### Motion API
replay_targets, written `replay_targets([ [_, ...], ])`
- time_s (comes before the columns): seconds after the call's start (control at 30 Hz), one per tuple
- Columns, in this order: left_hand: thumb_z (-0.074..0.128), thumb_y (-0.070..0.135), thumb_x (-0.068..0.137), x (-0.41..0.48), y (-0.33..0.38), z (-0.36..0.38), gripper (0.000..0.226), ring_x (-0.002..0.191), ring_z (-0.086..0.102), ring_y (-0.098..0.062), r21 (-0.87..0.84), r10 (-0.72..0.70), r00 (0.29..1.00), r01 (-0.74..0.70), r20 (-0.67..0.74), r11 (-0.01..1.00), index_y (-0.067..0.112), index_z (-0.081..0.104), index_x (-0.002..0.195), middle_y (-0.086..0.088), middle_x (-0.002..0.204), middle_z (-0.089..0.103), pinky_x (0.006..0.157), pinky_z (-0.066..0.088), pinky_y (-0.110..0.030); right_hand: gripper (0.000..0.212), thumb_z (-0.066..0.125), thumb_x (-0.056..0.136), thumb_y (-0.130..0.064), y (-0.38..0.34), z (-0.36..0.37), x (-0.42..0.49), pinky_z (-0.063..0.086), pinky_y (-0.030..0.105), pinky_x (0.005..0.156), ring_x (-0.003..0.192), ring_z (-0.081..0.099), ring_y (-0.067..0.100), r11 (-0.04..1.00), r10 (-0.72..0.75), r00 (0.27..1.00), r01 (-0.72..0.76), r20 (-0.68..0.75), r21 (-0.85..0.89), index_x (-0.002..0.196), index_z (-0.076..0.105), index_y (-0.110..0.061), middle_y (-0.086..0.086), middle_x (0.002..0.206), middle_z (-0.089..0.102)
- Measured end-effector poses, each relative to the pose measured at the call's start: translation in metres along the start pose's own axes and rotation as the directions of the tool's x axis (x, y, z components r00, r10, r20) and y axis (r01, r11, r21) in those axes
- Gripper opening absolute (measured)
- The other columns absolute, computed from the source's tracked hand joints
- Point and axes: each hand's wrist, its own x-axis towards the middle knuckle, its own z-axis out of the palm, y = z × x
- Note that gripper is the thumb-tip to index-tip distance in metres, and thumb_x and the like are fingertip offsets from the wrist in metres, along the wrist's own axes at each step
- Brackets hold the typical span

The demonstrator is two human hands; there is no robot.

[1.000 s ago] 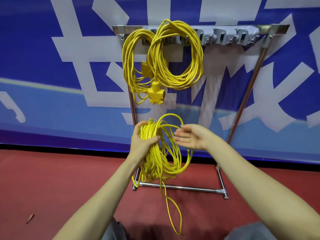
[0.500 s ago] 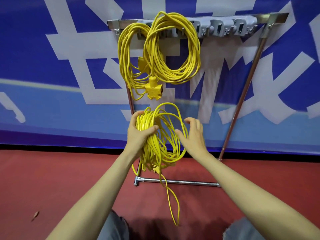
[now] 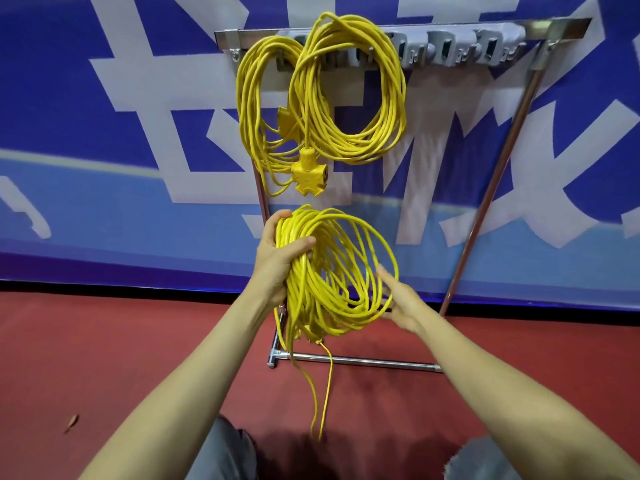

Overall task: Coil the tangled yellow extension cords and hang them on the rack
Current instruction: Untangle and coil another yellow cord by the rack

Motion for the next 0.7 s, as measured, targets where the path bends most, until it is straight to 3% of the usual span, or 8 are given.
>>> replay_targets([
  [0.13, 0.075, -0.006, 0.074, 0.004, -0.016, 0.008, 0.056, 0.077, 0.064, -0.019, 0.106, 0.129, 0.983, -0.116, -0.131, 0.988, 0.020, 0.051, 0.117, -0.003, 0.091, 0.066, 0.068, 0.056, -0.033, 0.044, 0.056, 0.081, -0.063, 0.018, -0.002, 0.006, 0.041, 0.038, 0.080, 0.080, 0.050, 0.022, 0.948, -0.293, 0.898, 0.228, -0.328, -0.222, 0.070, 0.046, -0.021, 0.006, 0.080, 0.050],
  [0.2, 0.077, -0.004, 0.074, 0.009, -0.024, 0.013, 0.057, 0.082, 0.064, -0.017, 0.165, 0.188, 0.964, -0.157, -0.188, 0.974, 0.018, 0.049, 0.119, -0.004, 0.094, 0.066, 0.076, 0.057, -0.036, 0.039, 0.059, 0.086, -0.050, 0.029, 0.004, 0.001, 0.043, 0.038, 0.075, 0.076, 0.055, 0.029, 0.879, -0.444, 0.805, 0.307, -0.393, -0.364, 0.067, 0.041, -0.022, 0.009, 0.074, 0.053],
  [0.3, 0.082, 0.004, 0.070, 0.014, -0.030, 0.020, 0.065, 0.087, 0.064, -0.012, 0.209, 0.254, 0.934, -0.204, -0.250, 0.956, 0.018, 0.048, 0.124, -0.010, 0.106, 0.063, 0.087, 0.055, -0.038, 0.028, 0.060, 0.091, -0.034, 0.028, 0.028, -0.027, 0.048, 0.039, 0.074, 0.069, 0.060, 0.020, 0.767, -0.577, 0.808, 0.483, -0.122, -0.423, 0.066, 0.058, -0.020, 0.002, 0.067, 0.063],
  [0.37, 0.081, 0.002, 0.072, 0.018, -0.030, 0.024, 0.067, 0.084, 0.061, 0.003, 0.233, 0.298, 0.905, -0.233, -0.302, 0.944, 0.015, 0.046, 0.128, 0.002, 0.108, 0.058, 0.080, 0.052, -0.019, 0.028, 0.066, 0.084, -0.040, 0.024, 0.048, -0.044, 0.047, 0.034, 0.074, 0.069, 0.061, 0.017, 0.697, -0.569, 0.819, 0.530, 0.077, -0.483, 0.069, 0.069, -0.017, -0.001, 0.069, 0.068],
  [0.43, 0.081, 0.003, 0.074, 0.020, -0.030, 0.027, 0.067, 0.092, 0.059, 0.001, 0.228, 0.329, 0.887, -0.264, -0.325, 0.937, 0.019, 0.045, 0.128, 0.005, 0.112, 0.054, 0.081, 0.049, -0.014, 0.035, 0.068, 0.074, -0.054, 0.022, 0.064, -0.050, 0.044, 0.029, 0.068, 0.063, 0.057, 0.011, 0.641, -0.585, 0.803, 0.543, 0.113, -0.542, 0.067, 0.070, -0.020, -0.004, 0.064, 0.066],
  [0.5, 0.082, 0.006, 0.073, 0.022, -0.032, 0.028, 0.067, 0.101, 0.059, -0.011, 0.224, 0.349, 0.881, -0.288, -0.319, 0.931, 0.023, 0.045, 0.126, 0.000, 0.119, 0.054, 0.084, 0.049, -0.017, 0.044, 0.064, 0.072, -0.061, 0.018, 0.077, -0.052, 0.038, 0.032, 0.061, 0.053, 0.046, 0.010, 0.591, -0.615, 0.787, 0.494, 0.040, -0.638, 0.055, 0.058, -0.021, -0.003, 0.051, 0.053],
  [0.57, 0.082, 0.006, 0.073, 0.022, -0.032, 0.026, 0.066, 0.104, 0.060, -0.016, 0.243, 0.366, 0.875, -0.298, -0.316, 0.923, 0.024, 0.045, 0.125, -0.005, 0.122, 0.054, 0.087, 0.051, -0.021, 0.048, 0.066, 0.079, -0.050, 0.013, 0.087, -0.051, 0.033, 0.034, 0.059, 0.052, 0.038, 0.013, 0.556, -0.640, 0.768, 0.442, -0.024, -0.704, 0.050, 0.041, -0.021, -0.003, 0.049, 0.043],
  [0.7, 0.085, 0.009, 0.067, 0.029, -0.015, 0.013, 0.066, 0.103, 0.064, -0.029, 0.082, 0.249, 0.915, -0.235, -0.316, 0.969, 0.023, 0.050, 0.122, -0.015, 0.120, 0.059, 0.092, 0.054, -0.046, 0.025, 0.064, 0.083, -0.034, 0.035, 0.073, -0.036, 0.043, 0.035, 0.066, 0.069, 0.054, 0.019, 0.363, -0.601, 0.751, 0.560, 0.272, -0.745, 0.067, 0.055, -0.017, -0.002, 0.069, 0.056],
])
